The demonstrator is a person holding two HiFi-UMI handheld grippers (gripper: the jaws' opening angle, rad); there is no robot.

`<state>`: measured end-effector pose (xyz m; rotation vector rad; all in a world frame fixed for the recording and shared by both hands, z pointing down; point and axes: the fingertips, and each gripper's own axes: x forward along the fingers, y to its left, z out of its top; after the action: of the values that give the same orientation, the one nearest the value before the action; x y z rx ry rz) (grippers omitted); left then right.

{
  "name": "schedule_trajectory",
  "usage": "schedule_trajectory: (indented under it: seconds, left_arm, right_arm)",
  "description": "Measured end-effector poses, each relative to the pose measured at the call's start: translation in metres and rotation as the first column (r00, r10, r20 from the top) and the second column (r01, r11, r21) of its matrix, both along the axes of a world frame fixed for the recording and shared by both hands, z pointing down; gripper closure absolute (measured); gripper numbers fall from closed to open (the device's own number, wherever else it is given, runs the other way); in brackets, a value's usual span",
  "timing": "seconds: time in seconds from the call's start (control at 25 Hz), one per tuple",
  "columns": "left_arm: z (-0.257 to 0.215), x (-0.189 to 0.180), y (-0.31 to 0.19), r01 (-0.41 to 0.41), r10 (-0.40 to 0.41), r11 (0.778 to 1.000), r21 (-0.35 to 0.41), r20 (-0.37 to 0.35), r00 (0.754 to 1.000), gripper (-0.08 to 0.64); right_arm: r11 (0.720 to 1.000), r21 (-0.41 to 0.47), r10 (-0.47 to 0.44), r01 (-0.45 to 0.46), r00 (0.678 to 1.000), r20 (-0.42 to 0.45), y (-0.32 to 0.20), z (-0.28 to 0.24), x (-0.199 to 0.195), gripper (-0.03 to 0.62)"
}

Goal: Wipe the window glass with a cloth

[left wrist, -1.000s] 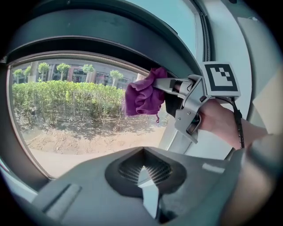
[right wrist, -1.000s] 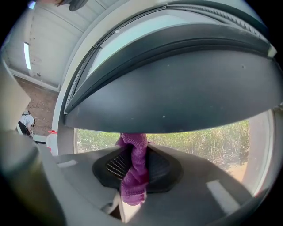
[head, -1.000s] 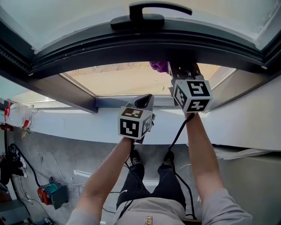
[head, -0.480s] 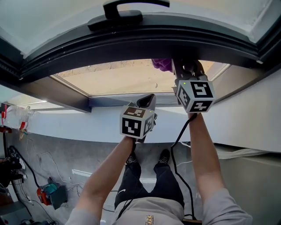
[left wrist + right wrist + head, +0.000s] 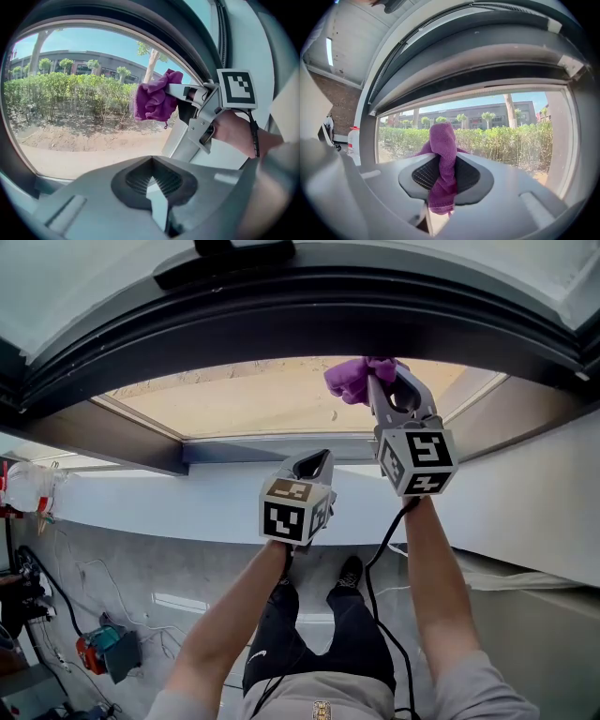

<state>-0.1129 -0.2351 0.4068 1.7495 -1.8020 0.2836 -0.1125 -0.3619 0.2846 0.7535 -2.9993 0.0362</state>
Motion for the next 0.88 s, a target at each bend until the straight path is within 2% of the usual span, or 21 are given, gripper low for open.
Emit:
schedule_trajectory:
  seconds: [0.12,0.32,0.64,0.88]
  left_arm:
    - [0.022,0.000,0.003,0.013,-0.014,1.000,-0.014,-0.016,1.000,0.560]
    - [0.066,-0.004,0.008,0.030,-0.032,0.999,-0.040,-0.043,0.999,0.560]
    - [0.118,-0.004,0.007,0.043,-0.046,0.998,-0.045,-0.079,0.996,0.560]
    - [0.156,-0.011,0.001,0.051,-0.054,0.998,-0.041,-0.068,0.996,0.560]
  right_arm:
    - [1.000,-0.012,-0.005,0.004,1.000,-0.023,0.000,0.030,0.001,0.491]
    - [0.999,0.042,-0.017,0.017,1.000,-0.001,0.001,0.057,-0.001,0.491]
    - [0.999,0.005,-0.036,0.037,0.993,-0.113,0.001,0.151,-0.003,0.492]
    - [0.998,-0.011,-0.059,0.058,0.983,-0.172,-0.002,0.217,-0.005,0.491]
